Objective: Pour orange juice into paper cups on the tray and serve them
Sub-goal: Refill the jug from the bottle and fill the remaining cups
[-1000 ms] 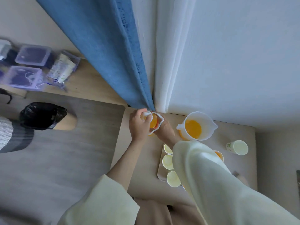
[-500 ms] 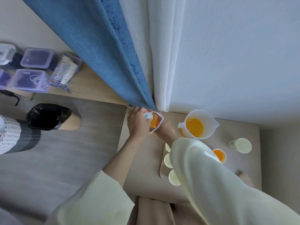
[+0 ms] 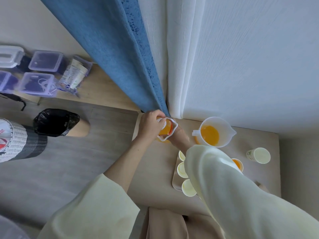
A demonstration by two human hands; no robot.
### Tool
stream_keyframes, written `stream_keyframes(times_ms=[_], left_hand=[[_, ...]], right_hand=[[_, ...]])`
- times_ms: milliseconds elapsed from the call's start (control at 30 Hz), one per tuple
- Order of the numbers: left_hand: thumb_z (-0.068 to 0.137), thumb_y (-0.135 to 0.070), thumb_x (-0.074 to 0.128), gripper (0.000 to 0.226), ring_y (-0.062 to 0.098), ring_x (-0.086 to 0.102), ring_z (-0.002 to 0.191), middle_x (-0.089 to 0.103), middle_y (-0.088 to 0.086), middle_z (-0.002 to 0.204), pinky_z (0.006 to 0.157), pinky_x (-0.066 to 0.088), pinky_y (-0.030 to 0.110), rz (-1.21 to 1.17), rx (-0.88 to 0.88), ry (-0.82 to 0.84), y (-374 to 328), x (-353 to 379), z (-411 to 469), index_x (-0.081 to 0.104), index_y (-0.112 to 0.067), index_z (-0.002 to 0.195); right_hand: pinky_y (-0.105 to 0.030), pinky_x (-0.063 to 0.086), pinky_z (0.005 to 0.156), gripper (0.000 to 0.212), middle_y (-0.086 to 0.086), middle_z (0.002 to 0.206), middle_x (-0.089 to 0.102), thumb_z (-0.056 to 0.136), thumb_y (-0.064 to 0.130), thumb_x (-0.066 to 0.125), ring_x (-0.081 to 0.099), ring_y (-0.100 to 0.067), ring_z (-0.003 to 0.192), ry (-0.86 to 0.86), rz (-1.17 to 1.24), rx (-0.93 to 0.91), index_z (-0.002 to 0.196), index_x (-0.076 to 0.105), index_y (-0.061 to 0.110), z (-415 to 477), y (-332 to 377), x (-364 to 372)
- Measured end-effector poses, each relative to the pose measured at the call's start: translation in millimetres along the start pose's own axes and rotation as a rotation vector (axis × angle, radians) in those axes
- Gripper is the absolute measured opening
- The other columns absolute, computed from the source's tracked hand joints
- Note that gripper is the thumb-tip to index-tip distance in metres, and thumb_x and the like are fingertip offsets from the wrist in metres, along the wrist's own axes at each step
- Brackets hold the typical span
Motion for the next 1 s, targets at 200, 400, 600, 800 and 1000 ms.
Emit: stream_keyframes(times_ms=[200, 400, 600, 800, 1000], left_hand=[[0.082, -0.017, 0.070, 0.036, 0.028, 0.048, 0.112, 0.051, 0.006, 0.118, 0.089, 0.043, 0.038, 0.513, 0.101, 0.188, -6, 17, 1, 0.056, -0.011, 0.115], [0.097, -0.033, 0.053, 0.039, 0.027, 0.053, 0.112, 0.054, 0.011, 0.122, 0.085, 0.042, 0.033, 0.663, 0.025, 0.060, -7, 17, -2, 0.045, -0.008, 0.126], [0.086, -0.013, 0.064, 0.044, 0.025, 0.050, 0.114, 0.052, 0.011, 0.121, 0.091, 0.039, 0.030, 0.822, 0.330, 0.244, -17, 18, 0, 0.045, -0.006, 0.125], [0.083, 0.000, 0.062, 0.052, 0.025, 0.046, 0.115, 0.048, 0.011, 0.125, 0.090, 0.040, 0.030, 0.959, 0.558, 0.345, -25, 16, -6, 0.041, -0.004, 0.131], [0.083, -0.004, 0.065, 0.056, 0.027, 0.045, 0.118, 0.047, 0.012, 0.127, 0.093, 0.040, 0.033, 0.930, 0.425, 0.381, -31, 15, -11, 0.040, -0.004, 0.134]], right_hand=[[-0.047, 0.049, 0.094, 0.083, 0.012, 0.125, 0.055, 0.049, 0.060, 0.058, 0.060, -0.019, 0.109, 0.014, 0.036, 0.026, 0.128, 0.038, 0.046, 3, -2, 3], [-0.047, 0.048, 0.096, 0.083, 0.006, 0.128, 0.055, 0.054, 0.054, 0.059, 0.059, -0.021, 0.112, 0.019, 0.033, 0.012, 0.133, 0.040, 0.039, 3, -3, 4], [-0.044, 0.049, 0.094, 0.088, 0.007, 0.122, 0.056, 0.050, 0.061, 0.056, 0.059, -0.020, 0.107, 0.013, 0.021, 0.014, 0.133, 0.040, 0.037, 6, -3, 2], [-0.044, 0.052, 0.088, 0.080, 0.007, 0.113, 0.059, 0.055, 0.063, 0.060, 0.063, -0.021, 0.101, 0.024, -0.044, 0.045, 0.127, 0.034, 0.039, 23, -25, 14], [-0.050, 0.046, 0.097, 0.085, 0.004, 0.145, 0.038, 0.068, 0.053, 0.068, 0.046, -0.023, 0.130, 0.003, -0.092, -0.050, 0.140, 0.026, 0.039, 2, -12, 3]])
Point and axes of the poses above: each hand's wrist, its own z-axis towards the middle knuckle, its own x-axis out of the palm, y = z × x, the point moved 5 cm from there along z, towards the middle knuckle
